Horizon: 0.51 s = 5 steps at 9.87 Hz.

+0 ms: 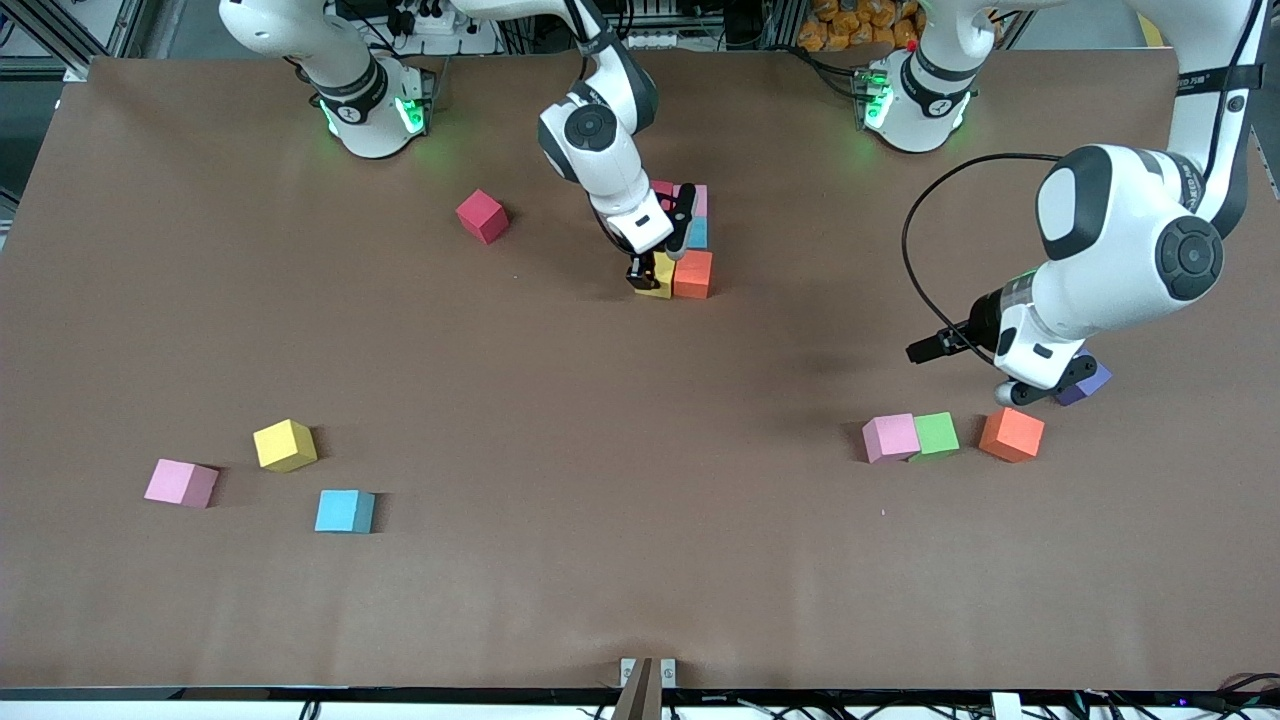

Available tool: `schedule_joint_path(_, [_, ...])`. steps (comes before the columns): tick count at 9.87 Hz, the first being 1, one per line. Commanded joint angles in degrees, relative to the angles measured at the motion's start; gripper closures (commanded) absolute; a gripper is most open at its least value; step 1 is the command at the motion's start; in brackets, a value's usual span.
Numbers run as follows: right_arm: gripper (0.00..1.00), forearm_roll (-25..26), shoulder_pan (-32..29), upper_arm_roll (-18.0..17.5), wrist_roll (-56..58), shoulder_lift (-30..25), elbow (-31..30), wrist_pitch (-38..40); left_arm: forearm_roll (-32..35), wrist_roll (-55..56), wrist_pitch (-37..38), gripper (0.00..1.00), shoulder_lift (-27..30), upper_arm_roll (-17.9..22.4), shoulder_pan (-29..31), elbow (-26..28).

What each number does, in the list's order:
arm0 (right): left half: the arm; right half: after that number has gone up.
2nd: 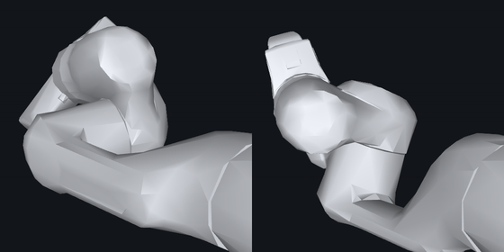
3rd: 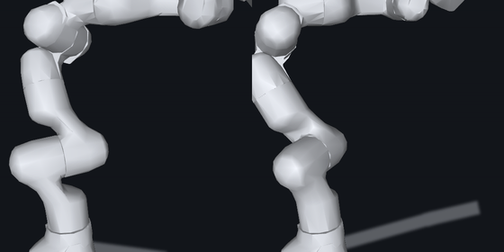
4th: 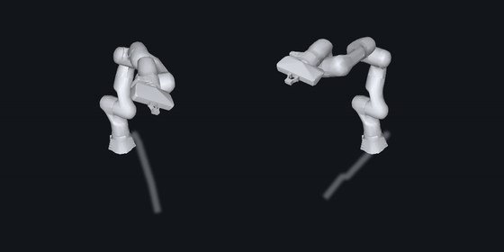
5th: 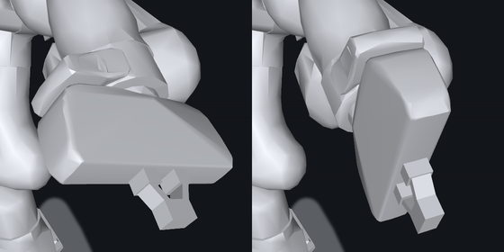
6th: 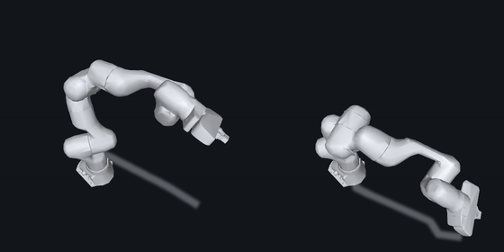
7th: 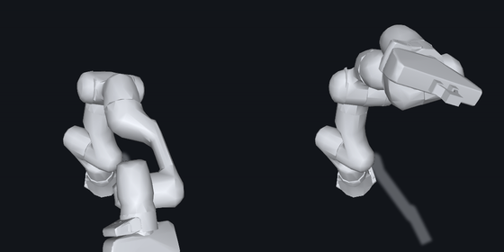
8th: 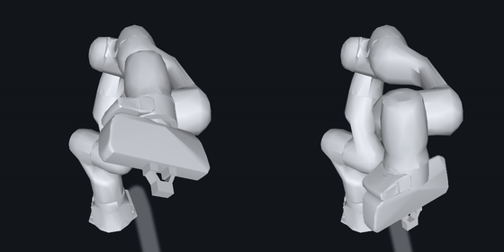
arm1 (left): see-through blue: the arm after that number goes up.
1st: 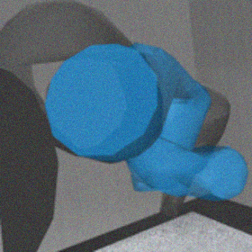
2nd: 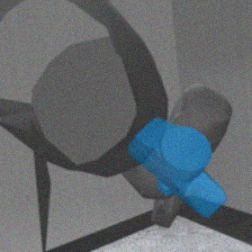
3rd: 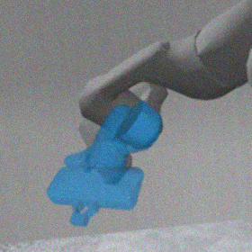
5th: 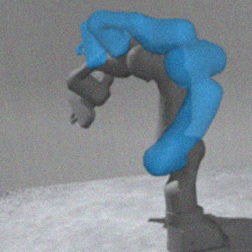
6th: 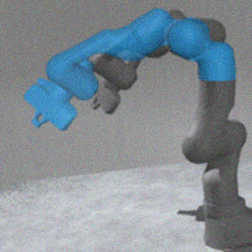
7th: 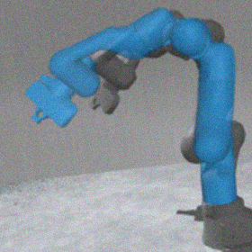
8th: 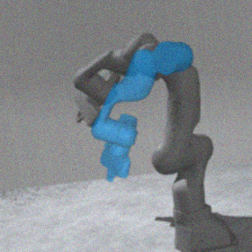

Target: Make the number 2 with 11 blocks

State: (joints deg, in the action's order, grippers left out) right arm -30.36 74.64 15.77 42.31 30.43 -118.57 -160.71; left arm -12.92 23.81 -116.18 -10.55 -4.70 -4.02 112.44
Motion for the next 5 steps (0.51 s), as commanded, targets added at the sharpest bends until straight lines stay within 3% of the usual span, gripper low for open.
schedule_joint_path(1, [0.0, -1.37, 0.86, 0.66, -0.3, 1.65, 1.15, -0.66, -0.61, 0.1, 0.51, 0.0, -1.05, 1.79, -0.99, -1.43])
schedule_joint_path(2, [0.0, -1.37, 0.25, 0.66, -0.56, 1.21, 1.15, -0.31, -0.44, -0.6, 0.51, 0.0, -1.22, 3.71, -0.99, -1.43])
schedule_joint_path(5, [0.0, -1.28, -1.86, 0.66, -0.39, -2.73, 0.62, 4.25, 0.61, -0.52, 0.16, 0.0, -7.09, 4.34, -2.83, -7.04])
